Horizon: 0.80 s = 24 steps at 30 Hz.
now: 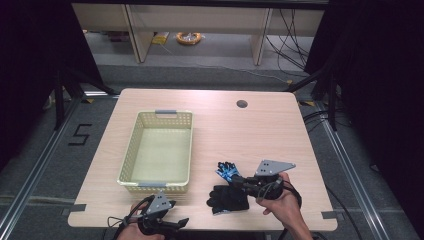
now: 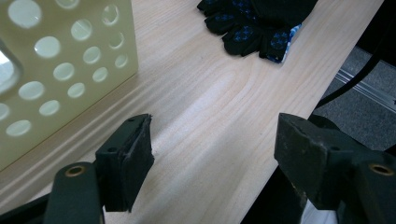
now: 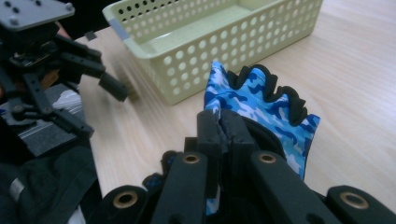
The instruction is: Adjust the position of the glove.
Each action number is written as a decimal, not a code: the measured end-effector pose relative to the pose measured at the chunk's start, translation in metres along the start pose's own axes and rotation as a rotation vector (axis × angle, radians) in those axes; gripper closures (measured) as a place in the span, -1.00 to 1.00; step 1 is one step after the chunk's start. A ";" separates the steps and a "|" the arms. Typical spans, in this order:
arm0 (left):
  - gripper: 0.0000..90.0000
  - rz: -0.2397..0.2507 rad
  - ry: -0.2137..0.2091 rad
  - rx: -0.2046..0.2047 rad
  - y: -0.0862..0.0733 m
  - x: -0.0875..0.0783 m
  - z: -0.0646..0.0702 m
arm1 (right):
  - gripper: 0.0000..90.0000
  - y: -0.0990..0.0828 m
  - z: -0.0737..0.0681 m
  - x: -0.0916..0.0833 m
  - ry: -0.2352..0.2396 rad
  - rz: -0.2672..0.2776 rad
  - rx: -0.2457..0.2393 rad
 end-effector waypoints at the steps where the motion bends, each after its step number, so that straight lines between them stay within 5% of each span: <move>1: -0.40 0.002 -0.009 0.011 0.000 0.000 0.000 | 0.95 -0.004 -0.001 0.000 0.003 -0.010 -0.006; 8: -0.40 0.011 0.000 -0.017 0.000 0.002 0.001 | 0.95 -0.016 -0.006 0.000 0.025 -0.051 -0.028; 14: -0.40 0.005 -0.008 -0.015 -0.001 0.003 0.001 | 0.95 -0.025 -0.016 0.000 0.059 -0.082 -0.081; 15: -0.40 -0.013 0.005 0.025 -0.001 0.002 -0.002 | 0.95 -0.029 -0.020 0.002 0.075 -0.100 -0.103; 24: -0.39 -0.004 -0.013 0.014 -0.001 0.005 0.003 | 0.92 -0.049 -0.028 0.012 0.100 -0.199 -0.117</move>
Point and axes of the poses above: each handheld gripper's, and its own axes: x roughly forward along the jaws, y roughly out of its top, z roughly to its right, the point moved 5 cm from there along x, roughly forward along the jaws, and after that the axes turned 7 degrees about z, right-handed, at the moved point
